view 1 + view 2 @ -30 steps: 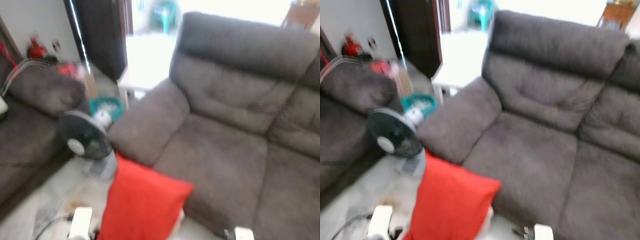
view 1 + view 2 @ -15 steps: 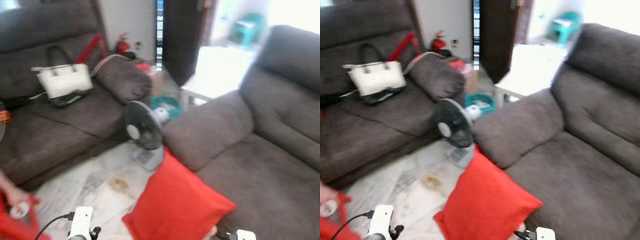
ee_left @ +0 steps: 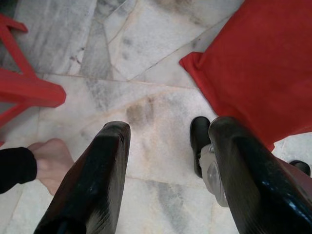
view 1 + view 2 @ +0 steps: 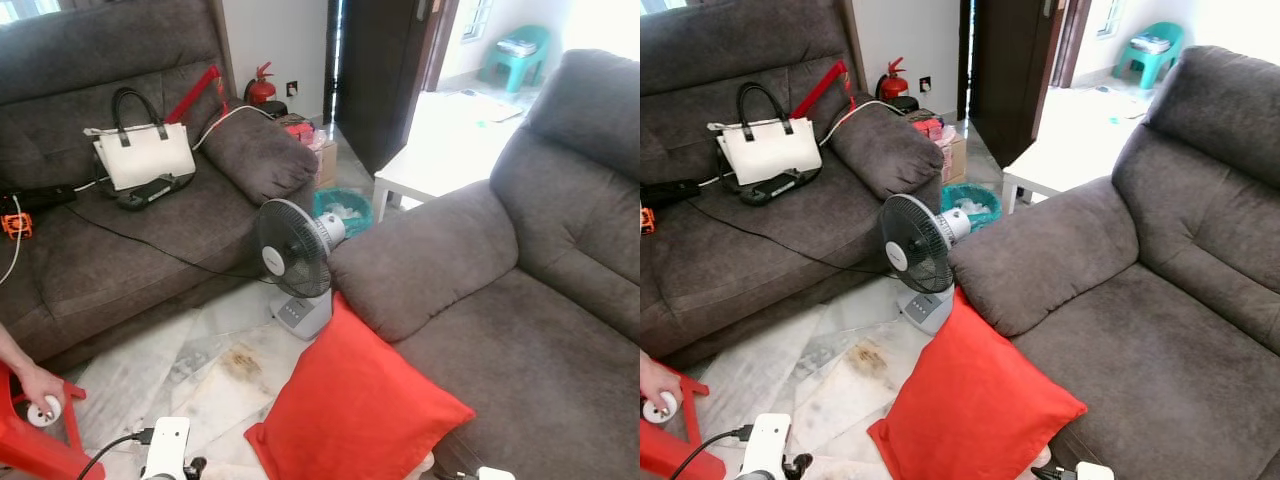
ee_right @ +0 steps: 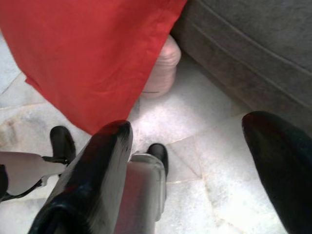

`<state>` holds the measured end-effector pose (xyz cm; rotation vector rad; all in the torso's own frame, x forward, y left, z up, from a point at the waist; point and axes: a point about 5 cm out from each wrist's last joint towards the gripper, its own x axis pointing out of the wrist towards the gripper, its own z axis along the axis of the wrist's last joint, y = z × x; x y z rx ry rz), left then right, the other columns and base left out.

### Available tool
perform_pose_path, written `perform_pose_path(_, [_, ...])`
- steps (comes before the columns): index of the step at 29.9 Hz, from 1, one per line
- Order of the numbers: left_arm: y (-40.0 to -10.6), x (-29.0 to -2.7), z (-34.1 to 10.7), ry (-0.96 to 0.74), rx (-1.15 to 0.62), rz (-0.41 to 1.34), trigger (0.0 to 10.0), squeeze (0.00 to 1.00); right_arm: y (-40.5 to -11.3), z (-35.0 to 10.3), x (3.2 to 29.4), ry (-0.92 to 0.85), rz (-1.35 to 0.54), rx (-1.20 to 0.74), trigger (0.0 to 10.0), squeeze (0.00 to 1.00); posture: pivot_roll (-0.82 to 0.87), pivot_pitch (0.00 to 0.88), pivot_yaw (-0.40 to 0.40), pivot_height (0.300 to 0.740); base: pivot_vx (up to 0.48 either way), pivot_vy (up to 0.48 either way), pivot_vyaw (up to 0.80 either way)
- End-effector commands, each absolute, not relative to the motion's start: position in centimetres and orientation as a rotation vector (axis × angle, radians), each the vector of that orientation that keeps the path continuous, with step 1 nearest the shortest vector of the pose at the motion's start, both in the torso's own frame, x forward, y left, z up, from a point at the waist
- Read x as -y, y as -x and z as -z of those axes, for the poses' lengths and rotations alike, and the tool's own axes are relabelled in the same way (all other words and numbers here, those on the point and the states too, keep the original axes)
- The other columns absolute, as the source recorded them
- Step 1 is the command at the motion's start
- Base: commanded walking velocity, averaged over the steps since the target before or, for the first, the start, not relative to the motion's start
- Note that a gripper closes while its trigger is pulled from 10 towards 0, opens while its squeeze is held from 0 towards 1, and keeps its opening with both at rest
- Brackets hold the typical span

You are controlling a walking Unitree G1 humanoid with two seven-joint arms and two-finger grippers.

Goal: Move the pillow to the sofa from floor

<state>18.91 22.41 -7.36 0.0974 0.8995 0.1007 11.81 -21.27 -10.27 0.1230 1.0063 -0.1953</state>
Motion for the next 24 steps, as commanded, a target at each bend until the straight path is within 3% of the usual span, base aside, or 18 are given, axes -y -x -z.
perform_pose_path(1, [-18.95, -22.72, 7.25, -0.085, -0.89, -0.113, 10.0, 0.0, -12.12, 10.16, 21.33, -0.125, 0.196, -0.996, 10.0, 0.0, 0.06, 0.0, -0.028, 0.74, 0.281, 0.0, 0.0])
perform_pose_path(7, [-18.94, -22.72, 7.27, -0.091, -0.893, -0.11, 10.0, 0.0, -12.05, 10.19, 21.35, -0.132, 0.203, -0.998, 10.0, 0.0, 0.06, 0.0, -0.029, 0.74, 0.297, 0.0, 0.0])
perform_pose_path(16, [-19.07, -22.72, 7.18, -0.107, -0.886, -0.102, 10.0, 0.0, -12.1, 10.17, 21.36, -0.129, 0.198, -0.999, 10.0, 0.0, 0.06, 0.0, -0.031, 0.74, 0.0, 0.0, 0.0])
perform_pose_path(24, [-19.15, -22.69, 7.14, -0.121, -0.881, -0.095, 10.0, 0.0, -12.22, 10.11, 21.41, -0.105, 0.177, -0.997, 10.0, 0.0, 0.06, 0.0, -0.032, 0.74, 0.0, -0.414, 0.0])
